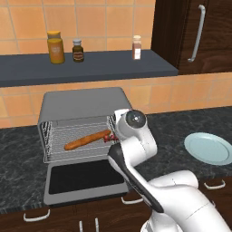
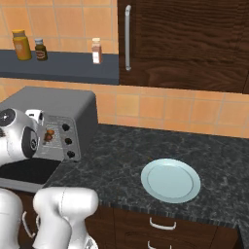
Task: Pick up the kebab skewer and baguette bread, and place them inside the toaster oven. Close the toaster oven door and start by setting the timer.
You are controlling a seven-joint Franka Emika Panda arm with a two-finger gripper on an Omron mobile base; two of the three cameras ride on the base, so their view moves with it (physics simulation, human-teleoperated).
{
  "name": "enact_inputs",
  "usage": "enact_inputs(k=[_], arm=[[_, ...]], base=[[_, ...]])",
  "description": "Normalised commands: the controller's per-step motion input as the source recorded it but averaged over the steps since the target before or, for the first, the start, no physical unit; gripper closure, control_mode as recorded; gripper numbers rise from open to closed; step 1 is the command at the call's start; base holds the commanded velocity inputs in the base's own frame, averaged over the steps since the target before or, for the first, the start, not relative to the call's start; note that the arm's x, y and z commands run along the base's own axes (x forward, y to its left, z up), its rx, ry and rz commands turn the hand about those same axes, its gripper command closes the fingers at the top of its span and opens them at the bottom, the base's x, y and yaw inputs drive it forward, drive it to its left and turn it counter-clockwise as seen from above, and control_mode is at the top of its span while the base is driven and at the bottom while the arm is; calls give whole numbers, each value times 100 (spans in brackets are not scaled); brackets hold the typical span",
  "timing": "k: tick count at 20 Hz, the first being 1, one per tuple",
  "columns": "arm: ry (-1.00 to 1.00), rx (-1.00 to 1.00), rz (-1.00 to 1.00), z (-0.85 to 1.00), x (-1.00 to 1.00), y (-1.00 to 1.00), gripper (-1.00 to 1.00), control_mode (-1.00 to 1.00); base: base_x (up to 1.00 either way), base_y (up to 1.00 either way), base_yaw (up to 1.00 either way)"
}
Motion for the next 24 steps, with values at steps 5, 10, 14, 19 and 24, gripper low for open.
enact_inputs(k=[5, 10, 14, 19, 24], arm=[[0, 0, 3, -12, 33, 53, 100, -100], [0, 0, 7, -26, 41, 29, 100, -100], [0, 0, 5, -28, 49, 39, 100, -100], [0, 0, 2, -14, 16, 16, 100, -100], [0, 0, 0, 0, 0, 1, -100, -100]], base=[[0, 0, 0], [0, 0, 0], [0, 0, 0], [0, 0, 0], [0, 0, 0]])
